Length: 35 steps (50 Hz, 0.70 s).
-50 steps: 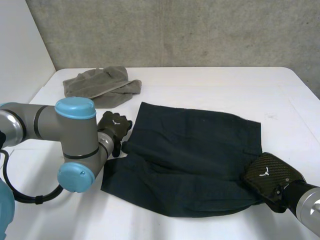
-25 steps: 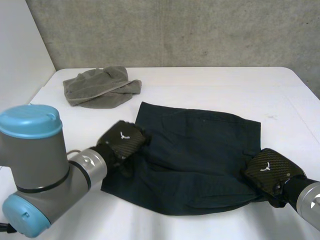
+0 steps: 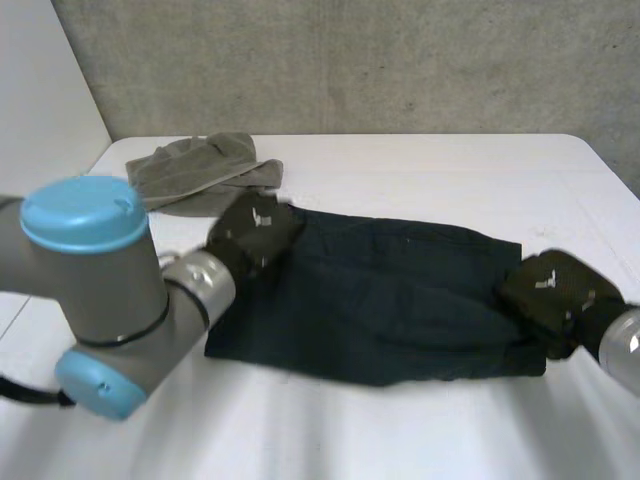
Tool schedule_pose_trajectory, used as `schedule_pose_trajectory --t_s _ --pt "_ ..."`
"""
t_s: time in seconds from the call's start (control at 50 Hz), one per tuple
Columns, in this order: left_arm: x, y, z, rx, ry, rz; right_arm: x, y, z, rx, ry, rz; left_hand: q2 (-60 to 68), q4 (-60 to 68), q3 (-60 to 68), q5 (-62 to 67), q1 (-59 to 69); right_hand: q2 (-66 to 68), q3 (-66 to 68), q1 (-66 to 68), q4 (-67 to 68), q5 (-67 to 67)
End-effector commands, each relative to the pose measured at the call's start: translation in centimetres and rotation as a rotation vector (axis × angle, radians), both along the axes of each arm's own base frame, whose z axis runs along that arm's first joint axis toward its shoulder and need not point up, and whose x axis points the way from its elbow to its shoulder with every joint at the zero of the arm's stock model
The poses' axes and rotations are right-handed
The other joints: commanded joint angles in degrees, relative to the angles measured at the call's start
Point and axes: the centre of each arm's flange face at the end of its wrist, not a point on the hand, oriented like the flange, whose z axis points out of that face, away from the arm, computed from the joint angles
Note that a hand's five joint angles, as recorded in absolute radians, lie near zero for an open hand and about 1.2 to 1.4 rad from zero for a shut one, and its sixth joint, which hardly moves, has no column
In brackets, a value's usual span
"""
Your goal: Fold the laundry.
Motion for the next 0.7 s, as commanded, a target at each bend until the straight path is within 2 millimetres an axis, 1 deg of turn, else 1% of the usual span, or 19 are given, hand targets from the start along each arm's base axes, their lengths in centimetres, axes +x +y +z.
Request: schedule_pose_trajectory --t_s 0.02,0.06,0.08,0.12,0.16,0.2,0.28,0.3,0.32,0.34,0.36,0.38,0.48,0.5,0.52,0.56,0.58,0.64,0.7 --pt "-2.5 -5.2 -0.3 -0.098 0.054 0.039 1.7 -5.3 0.2 -0.013 -0.028 -0.084 11.6 11.4 11.9 14.1 14.0 13.2 12.0 23.7 11.9 13.8" --pt "-3.3 -6.4 -0.6 -0.118 0.061 0.055 2.5 -7.4 -0.3 -0.031 0.005 -0.116 11.6 11.4 11.9 14.1 14.0 13.2 12.0 23.7 11.9 13.8" --pt "-3.9 -7.8 -0.9 -0.142 0.07 0.08 2.8 -8.2 -0.7 -0.035 0.016 -0.129 11.6 11.4 11.9 14.1 14.0 13.2 12.0 23.7 11.9 13.8" --pt "-4.5 -9.1 -1.2 -0.166 0.081 0.1 3.3 -10.6 -1.3 -0.063 0.037 -0.173 11.6 11.4 11.9 14.1 14.0 13.2 12.0 23.7 11.9 13.8" --pt "-5.4 -10.8 -2.1 -0.194 0.097 0.114 3.7 -12.3 -1.9 -0.079 0.044 -0.198 11.6 11.4 11.9 14.1 14.0 13.2 12.0 23.7 11.9 13.8" --pt "-6.0 -11.9 -2.6 -0.214 0.11 0.12 4.3 -14.4 -2.8 -0.105 0.049 -0.218 11.6 11.4 11.9 14.1 14.0 13.2 12.0 23.7 11.9 13.8" --pt "-7.2 -13.2 -3.6 -0.246 0.136 0.099 5.6 -17.3 -4.1 -0.149 0.041 -0.233 11.6 11.4 11.9 14.1 14.0 13.2 12.0 23.7 11.9 13.8" --pt "-7.3 -13.4 -3.9 -0.247 0.137 0.095 5.7 -17.7 -4.3 -0.155 0.041 -0.239 7.8 7.6 8.1 10.3 10.2 13.2 12.0 23.7 11.9 13.8" --pt "-7.5 -13.5 -4.3 -0.249 0.142 0.087 5.9 -18.1 -4.6 -0.165 0.042 -0.248 -13.4 -13.6 -13.1 -10.9 -11.0 0.2 -0.9 10.8 -1.0 0.8" --pt "-7.6 -13.5 -4.5 -0.249 0.144 0.084 6.0 -18.4 -4.7 -0.173 0.041 -0.254 -27.4 -27.6 -27.1 -24.9 -25.0 -15.9 -17.0 -5.3 -17.2 -15.3" --pt "-7.7 -13.5 -4.6 -0.251 0.146 0.081 6.2 -19.0 -4.4 -0.204 0.034 -0.27 -41.5 -41.7 -41.2 -39.1 -39.2 -55.9 -57.0 -45.3 -57.1 -55.2" --pt "-7.8 -13.5 -4.7 -0.265 0.154 0.078 6.3 -19.2 -4.3 -0.217 0.03 -0.277 -58.4 -58.6 -58.1 -55.9 -56.0 -56.8 -58.0 -46.3 -58.1 -56.2" --pt "-7.8 -13.1 -4.2 -0.274 0.165 0.087 6.5 -20.0 -1.4 -0.337 -0.062 -0.324 -58.4 -58.6 -58.1 -55.9 -56.0 -56.8 -58.0 -46.3 -58.1 -56.2" --pt "-7.7 -13.0 -4.0 -0.273 0.166 0.089 6.2 -19.9 0.3 -0.367 -0.114 -0.342 -58.4 -58.6 -58.1 -55.9 -56.0 -56.8 -58.0 -46.3 -58.1 -56.2" --pt "-7.6 -12.8 -3.5 -0.275 0.168 0.09 5.9 -19.8 1.1 -0.376 -0.14 -0.351 -58.4 -58.6 -58.1 -55.9 -56.0 -56.8 -58.0 -46.3 -58.1 -56.2" --pt "-7.0 -12.4 -2.2 -0.274 0.169 0.103 5.6 -19.1 2.9 -0.387 -0.191 -0.36 -58.4 -58.6 -58.1 -55.9 -56.0 -56.8 -58.0 -46.3 -58.1 -56.2" --pt "-6.8 -12.3 -2.0 -0.272 0.167 0.109 5.5 -18.2 4.3 -0.388 -0.236 -0.358 -58.4 -58.6 -58.1 -55.9 -56.0 -56.8 -58.0 -46.3 -58.1 -56.2" --pt "-5.5 -11.4 -0.9 -0.252 0.157 0.13 5.1 -16.3 6.3 -0.38 -0.279 -0.352 -58.4 -58.6 -58.1 -55.9 -56.0 -56.8 -58.0 -46.3 -58.1 -56.2" --pt "-4.5 -9.8 -0.7 -0.213 0.133 0.13 4.8 -14.8 6.2 -0.336 -0.274 -0.336 -58.4 -58.6 -58.1 -55.9 -56.0 -56.8 -58.0 -46.3 -58.1 -56.2"
